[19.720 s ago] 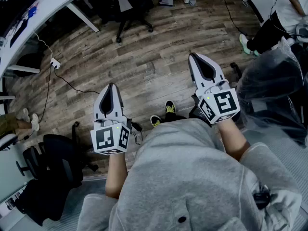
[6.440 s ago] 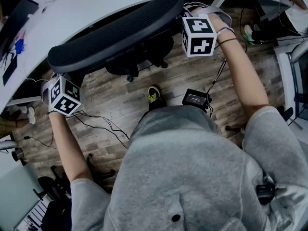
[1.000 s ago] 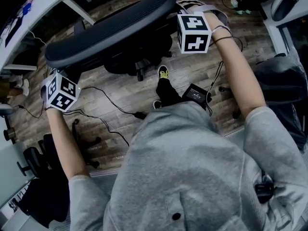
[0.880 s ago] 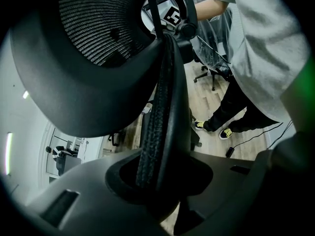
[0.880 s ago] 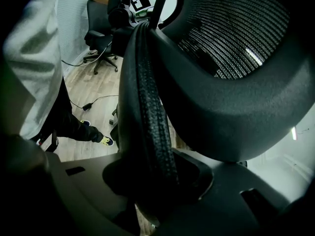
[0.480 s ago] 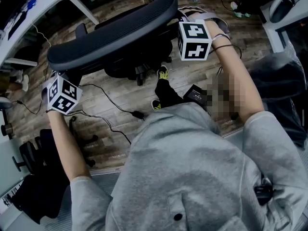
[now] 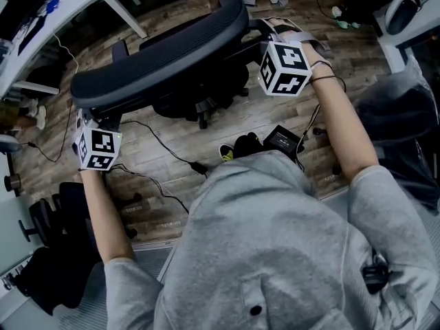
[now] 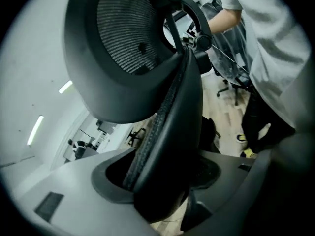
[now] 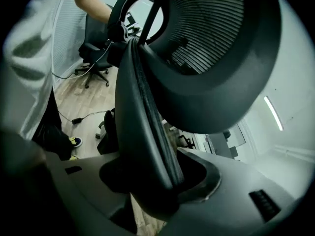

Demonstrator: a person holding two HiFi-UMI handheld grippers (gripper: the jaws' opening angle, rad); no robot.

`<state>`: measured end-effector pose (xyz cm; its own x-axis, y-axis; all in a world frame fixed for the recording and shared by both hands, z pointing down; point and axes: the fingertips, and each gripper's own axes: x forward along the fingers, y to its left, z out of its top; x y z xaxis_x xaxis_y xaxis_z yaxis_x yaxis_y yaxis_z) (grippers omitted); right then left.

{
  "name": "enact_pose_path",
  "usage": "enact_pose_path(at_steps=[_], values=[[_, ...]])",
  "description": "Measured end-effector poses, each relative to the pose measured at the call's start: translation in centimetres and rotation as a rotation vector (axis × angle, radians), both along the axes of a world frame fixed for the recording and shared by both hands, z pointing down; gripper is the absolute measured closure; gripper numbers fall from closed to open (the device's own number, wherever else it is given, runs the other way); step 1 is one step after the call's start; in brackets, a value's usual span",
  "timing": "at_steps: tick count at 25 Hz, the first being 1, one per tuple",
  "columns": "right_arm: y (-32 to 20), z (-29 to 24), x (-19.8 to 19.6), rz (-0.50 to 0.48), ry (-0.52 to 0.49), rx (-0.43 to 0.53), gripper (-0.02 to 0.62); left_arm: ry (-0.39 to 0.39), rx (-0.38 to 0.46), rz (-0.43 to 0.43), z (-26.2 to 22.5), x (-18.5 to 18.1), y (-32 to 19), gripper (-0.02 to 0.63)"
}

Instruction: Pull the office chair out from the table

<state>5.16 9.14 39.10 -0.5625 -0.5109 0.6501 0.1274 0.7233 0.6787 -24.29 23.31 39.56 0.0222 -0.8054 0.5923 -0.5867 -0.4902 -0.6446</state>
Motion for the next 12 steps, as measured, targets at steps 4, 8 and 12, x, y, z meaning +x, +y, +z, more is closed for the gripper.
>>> enact_pose_path(at_steps=[4, 8, 12], values=[[-0.4, -1.4, 2.2, 0.061, -0.135, 0.026, 0.375, 0.019, 0.11, -0.022, -0.4, -0.4, -0.2, 0.296], [-0.6, -2.4, 4.3, 0.117, -0.247, 0.04, 0.368, 0.171, 0.051, -0.101, 0.0, -3.6, 0.9, 0.288], [0.2, -3.5, 7.1, 0.192, -0.381, 0.042, 0.368, 0.48, 0.144, -0.333, 0.7, -6.4, 6.0, 0.285]])
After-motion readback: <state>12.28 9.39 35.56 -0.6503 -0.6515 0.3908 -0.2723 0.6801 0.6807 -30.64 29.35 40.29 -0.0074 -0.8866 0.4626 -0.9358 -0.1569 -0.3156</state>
